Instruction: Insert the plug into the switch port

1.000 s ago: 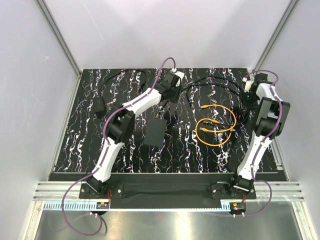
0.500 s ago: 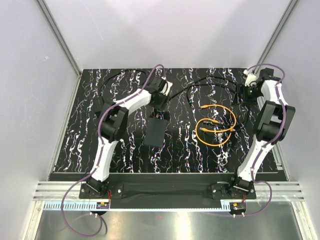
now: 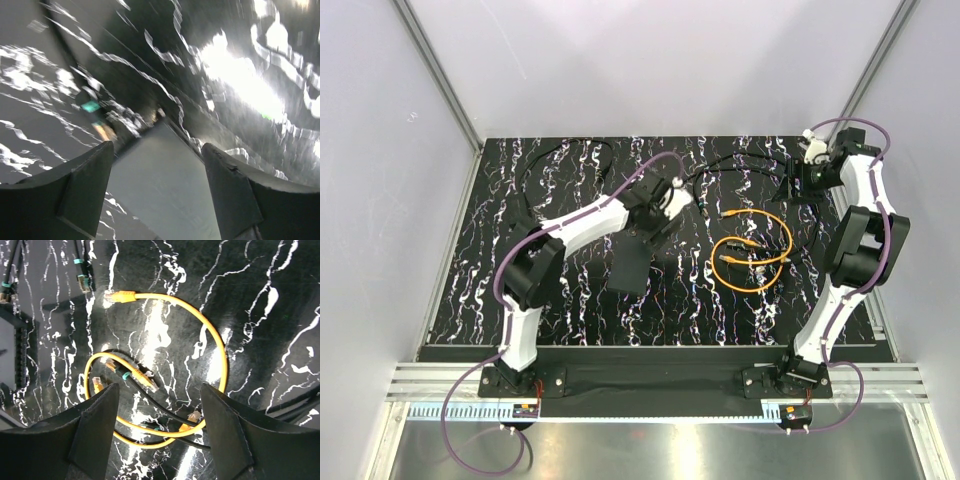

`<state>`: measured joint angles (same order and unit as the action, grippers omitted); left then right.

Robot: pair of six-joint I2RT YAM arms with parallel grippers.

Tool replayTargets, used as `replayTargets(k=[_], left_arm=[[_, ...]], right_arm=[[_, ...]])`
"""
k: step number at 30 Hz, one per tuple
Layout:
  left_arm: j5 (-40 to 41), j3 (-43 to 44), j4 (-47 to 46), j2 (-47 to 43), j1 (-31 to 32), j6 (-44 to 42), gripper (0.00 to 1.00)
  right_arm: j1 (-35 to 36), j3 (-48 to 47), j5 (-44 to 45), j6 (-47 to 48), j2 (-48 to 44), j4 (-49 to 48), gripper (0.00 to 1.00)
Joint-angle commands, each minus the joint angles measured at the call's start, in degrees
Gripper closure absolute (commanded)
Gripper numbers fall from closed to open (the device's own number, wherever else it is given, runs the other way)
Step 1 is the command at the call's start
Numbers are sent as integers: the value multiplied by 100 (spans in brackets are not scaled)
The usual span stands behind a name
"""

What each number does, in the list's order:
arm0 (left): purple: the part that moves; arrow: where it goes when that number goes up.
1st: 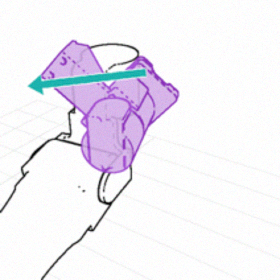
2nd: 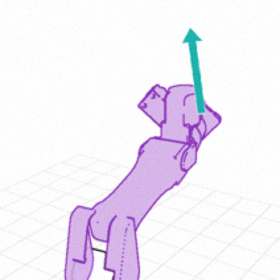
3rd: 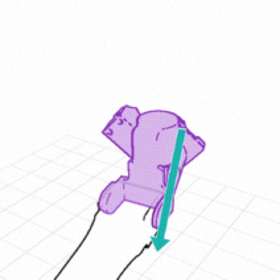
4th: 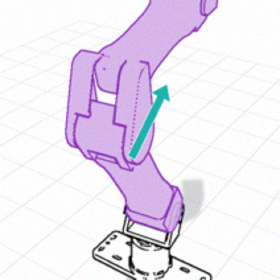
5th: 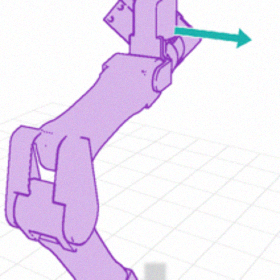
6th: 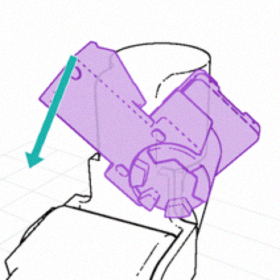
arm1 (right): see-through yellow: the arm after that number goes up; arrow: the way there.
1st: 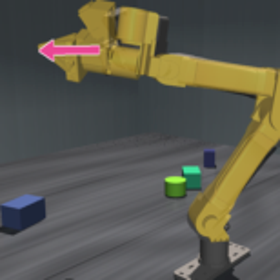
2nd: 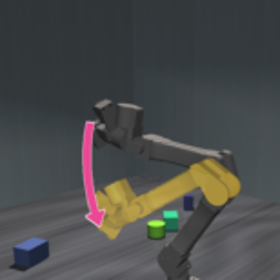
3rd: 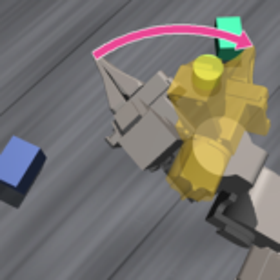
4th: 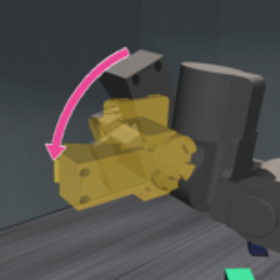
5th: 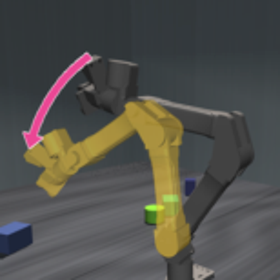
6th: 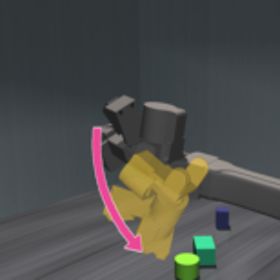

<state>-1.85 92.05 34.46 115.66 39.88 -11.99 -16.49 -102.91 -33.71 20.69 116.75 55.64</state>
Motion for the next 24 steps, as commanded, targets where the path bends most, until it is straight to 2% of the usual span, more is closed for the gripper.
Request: replayTargets(k=[1,6,9,20,24], left_arm=[[-561,-336,255,-271,-68,-1021,21],[-1369,-635,316,-535,64,-2489,20],[-1616,-636,369,-580,134,-2965,20],[-1933,-30,1212,-61,565,-3899,22],[-1706,-160,1335,123,565,-4048,22]], right_arm=[[41,-45,-206,-47,-267,114,27],[41,-27,-215,-21,-223,167,28],[41,-18,-232,-21,-188,184,28],[41,-1,-179,14,-117,263,28],[41,-1,-223,32,-152,281,27]])
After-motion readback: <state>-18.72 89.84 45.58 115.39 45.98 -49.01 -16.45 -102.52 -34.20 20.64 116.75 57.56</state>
